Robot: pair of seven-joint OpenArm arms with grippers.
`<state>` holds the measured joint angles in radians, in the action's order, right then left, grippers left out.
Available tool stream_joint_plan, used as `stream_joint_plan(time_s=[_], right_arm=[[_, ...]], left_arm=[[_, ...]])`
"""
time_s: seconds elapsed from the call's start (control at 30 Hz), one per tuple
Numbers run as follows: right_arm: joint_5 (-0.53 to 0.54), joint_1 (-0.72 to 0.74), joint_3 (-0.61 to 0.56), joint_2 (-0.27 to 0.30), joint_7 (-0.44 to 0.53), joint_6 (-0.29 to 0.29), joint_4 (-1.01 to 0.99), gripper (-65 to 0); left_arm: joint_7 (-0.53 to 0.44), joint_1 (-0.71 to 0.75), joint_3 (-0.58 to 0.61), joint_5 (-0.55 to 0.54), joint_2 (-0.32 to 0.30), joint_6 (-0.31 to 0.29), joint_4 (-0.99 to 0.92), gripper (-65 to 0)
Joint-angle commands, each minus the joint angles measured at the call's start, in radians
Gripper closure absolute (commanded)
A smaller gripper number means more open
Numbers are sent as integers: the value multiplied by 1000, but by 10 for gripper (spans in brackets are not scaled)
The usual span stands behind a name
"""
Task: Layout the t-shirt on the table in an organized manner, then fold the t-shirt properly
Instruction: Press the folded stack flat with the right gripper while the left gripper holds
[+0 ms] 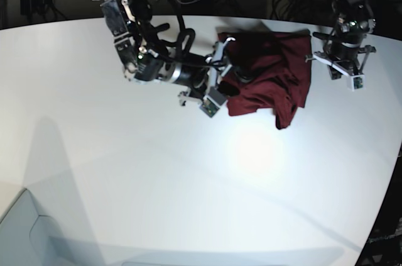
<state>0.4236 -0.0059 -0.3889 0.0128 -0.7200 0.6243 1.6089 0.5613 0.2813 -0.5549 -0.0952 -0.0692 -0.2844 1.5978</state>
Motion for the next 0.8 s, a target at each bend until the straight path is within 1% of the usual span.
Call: stream_joint_plan(time_s=[0.0, 0.13, 0.17, 0.23, 0.3, 0.43, 0.57, 0.77], right_arm=[[17, 19, 0, -12, 32, 4, 14, -314], [17, 30, -6, -14, 33, 4, -3, -310], [17, 30, -6, -15, 33, 4, -9, -304], [17, 31, -8, -27, 33, 6, -15, -269], [17, 31, -6, -35, 33, 6, -15, -205], [17, 31, -11, -64, 30, 9, -15, -6], [17, 30, -58, -70, 27, 10, 6, 0], [17, 20, -196, -69, 24, 10, 93, 0]], left_arm=[[-20, -7, -3, -5, -10, 0, 20, 0], [-22, -7, -3, -5, -10, 0, 20, 0], [-22, -7, -3, -5, -10, 0, 20, 0], [-22, -7, -3, -5, -10, 0, 20, 0], [-22, -7, -4, -5, -10, 0, 20, 0], [-24, -7, -6, -5, -10, 0, 22, 0], [-22, -7, -43, -7, -8, 0, 80, 0], [-20, -3, -101, -5, -10, 0, 192, 0]])
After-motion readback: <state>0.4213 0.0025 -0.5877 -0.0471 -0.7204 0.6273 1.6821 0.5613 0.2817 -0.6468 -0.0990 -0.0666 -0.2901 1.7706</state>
